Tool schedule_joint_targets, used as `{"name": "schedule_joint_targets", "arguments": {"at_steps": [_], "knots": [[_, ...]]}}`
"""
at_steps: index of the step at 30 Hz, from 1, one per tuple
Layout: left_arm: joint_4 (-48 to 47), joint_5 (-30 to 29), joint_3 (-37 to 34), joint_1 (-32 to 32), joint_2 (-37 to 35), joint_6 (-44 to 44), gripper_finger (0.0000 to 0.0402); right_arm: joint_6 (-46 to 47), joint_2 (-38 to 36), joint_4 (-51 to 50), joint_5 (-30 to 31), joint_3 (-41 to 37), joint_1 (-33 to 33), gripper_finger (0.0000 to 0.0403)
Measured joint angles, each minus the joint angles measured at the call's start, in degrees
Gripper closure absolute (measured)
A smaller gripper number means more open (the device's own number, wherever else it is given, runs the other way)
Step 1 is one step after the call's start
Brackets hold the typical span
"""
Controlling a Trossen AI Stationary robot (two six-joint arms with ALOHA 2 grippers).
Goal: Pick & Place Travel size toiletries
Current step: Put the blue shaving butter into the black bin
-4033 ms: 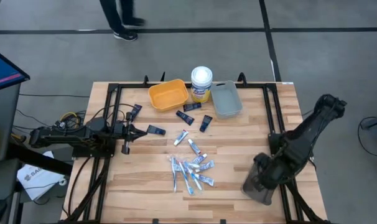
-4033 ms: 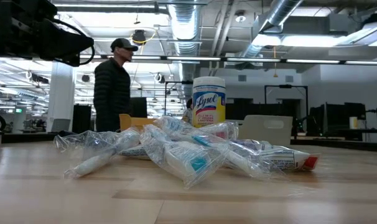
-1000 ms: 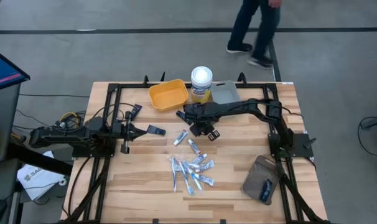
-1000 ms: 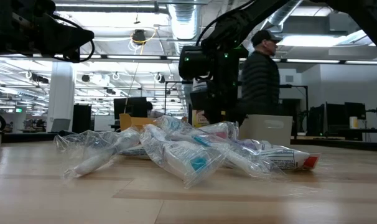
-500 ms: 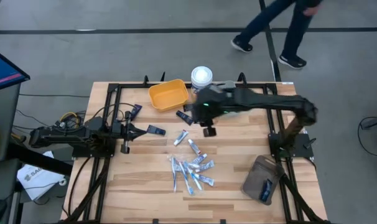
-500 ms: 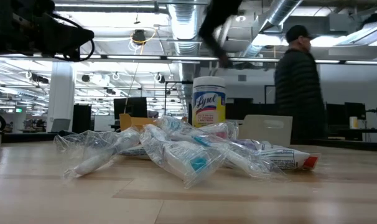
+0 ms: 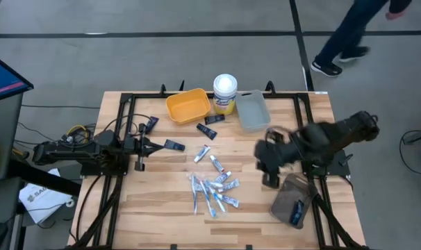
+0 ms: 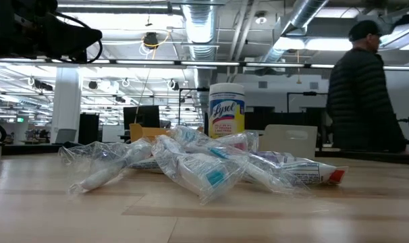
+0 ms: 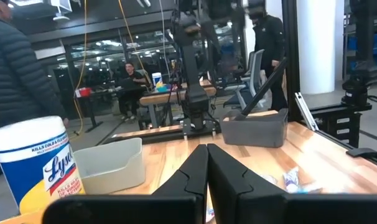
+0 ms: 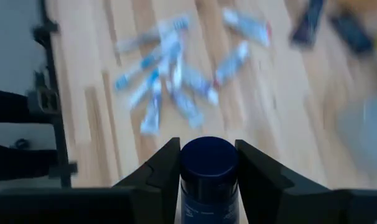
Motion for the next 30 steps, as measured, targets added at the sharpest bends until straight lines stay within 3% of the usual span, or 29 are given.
{"name": "schedule_joint_targets", "arguments": {"at_steps": [7,13,18,22,26,30], "knots": [[0.53,0.30,0.00,0.00,0.02,-12.74,0.0401,32.54,0.19,-5.62,1.72,-10.23,15.12,0.0283],[0.91,0.49,0.00,0.00,0.02,-20.86,0.0401,51.28,0.23,6.85,-2.17,-24.39,23.42,0.0282],[1.19,0.47,0.00,0.00,0.02,-21.38,0.0401,59.24,0.25,16.86,-2.92,-32.84,26.81,0.0281],[3.52,-0.04,0.00,0.00,0.02,-22.59,0.0401,62.07,0.25,17.31,-2.91,-34.97,27.57,0.0263],[9.88,-0.25,0.00,0.00,0.02,-26.97,0.0385,62.12,0.23,16.07,-2.92,-35.11,27.05,0.0207],[15.06,1.12,0.38,0.00,0.02,-29.37,0.0338,62.12,0.23,14.47,-2.98,-35.11,26.66,0.0132]]}}
